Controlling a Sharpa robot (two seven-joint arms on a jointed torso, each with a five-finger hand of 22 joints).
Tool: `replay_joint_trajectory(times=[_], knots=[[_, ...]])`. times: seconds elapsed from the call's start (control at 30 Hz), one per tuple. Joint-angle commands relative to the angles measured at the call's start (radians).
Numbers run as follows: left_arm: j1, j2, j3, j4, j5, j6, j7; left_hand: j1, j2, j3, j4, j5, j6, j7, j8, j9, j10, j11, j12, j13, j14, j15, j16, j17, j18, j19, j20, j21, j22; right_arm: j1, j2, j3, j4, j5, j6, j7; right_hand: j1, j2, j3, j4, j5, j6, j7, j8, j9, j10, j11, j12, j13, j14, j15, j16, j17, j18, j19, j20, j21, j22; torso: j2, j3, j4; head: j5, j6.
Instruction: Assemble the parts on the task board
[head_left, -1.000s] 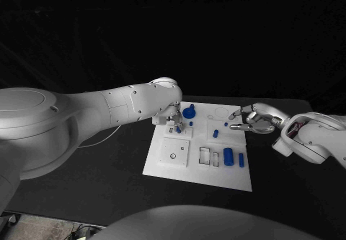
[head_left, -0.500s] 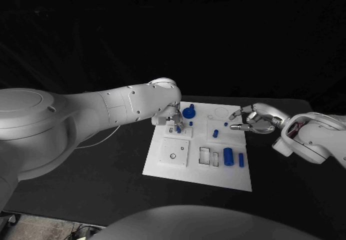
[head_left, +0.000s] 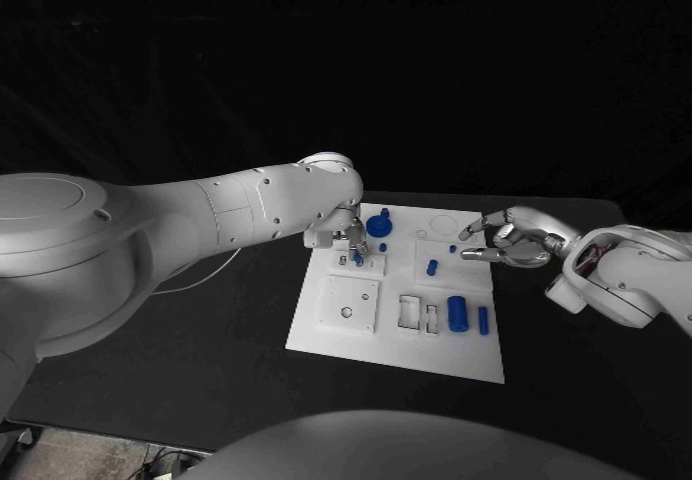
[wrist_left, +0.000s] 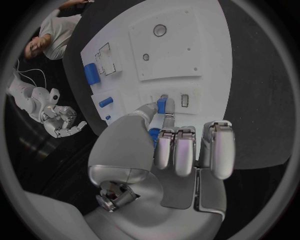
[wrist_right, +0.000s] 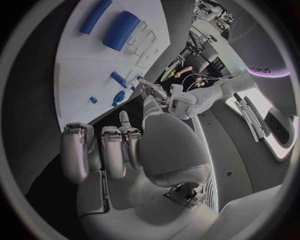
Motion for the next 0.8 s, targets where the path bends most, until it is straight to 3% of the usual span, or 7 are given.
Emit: replay_joint_trajectory(times=[0.03,0.4,0.8], knots=[[0.002,0.002,0.001,-0.001,0.011,0.034,-0.031,0.0,0.002,0.008,0.001,-0.002,0.024,-0.026,0.007,0.004,0.104,-0.007,0.003,0.261,0.103,-0.006,0.003,0.263,-0.001,0.041,-0.005,-0.002,0.192,-0.001,0.002,0.0,-0.001,0.002,0.019,0.0,0.003,0.011,-0.003,-0.001,0.006,0.009,0.001,-0.001,-0.001,0.104,0.006,-0.001,0.261,0.104,0.007,0.003,0.263,0.01,-0.007,-0.002,-0.006,0.21,0.0,-0.0001,0.0005,0.001,0.0],[0.001,0.004,0.001,-0.001,0.016,0.028,-0.018,-0.004,-0.002,0.014,0.001,-0.006,0.015,-0.025,0.006,0.009,0.104,-0.007,0.003,0.261,0.103,-0.006,0.003,0.263,0.0,0.039,-0.006,-0.004,0.19,-0.001,0.003,0.0,-0.001,0.002,0.02,-0.001,0.003,0.012,-0.004,-0.001,0.005,0.009,0.001,-0.002,-0.002,0.104,0.007,-0.001,0.261,0.104,0.008,0.003,0.263,0.011,-0.01,-0.001,-0.009,0.208,0.0,-0.0001,-0.0004,0.007,0.0],[0.0,0.008,0.0,-0.008,0.016,0.024,-0.012,-0.007,-0.003,0.02,0.0,-0.007,0.008,-0.024,0.005,0.013,0.104,-0.006,0.003,0.261,0.103,-0.006,0.003,0.263,0.001,0.037,-0.006,-0.005,0.189,-0.001,0.001,0.0,0.0,0.002,0.02,-0.001,0.002,0.013,-0.005,-0.001,0.005,0.009,0.001,-0.002,-0.003,0.104,0.007,-0.001,0.261,0.104,0.008,0.003,0.263,0.012,-0.011,-0.001,-0.011,0.208,0.0,-0.0003,0.0001,0.004,0.0]])
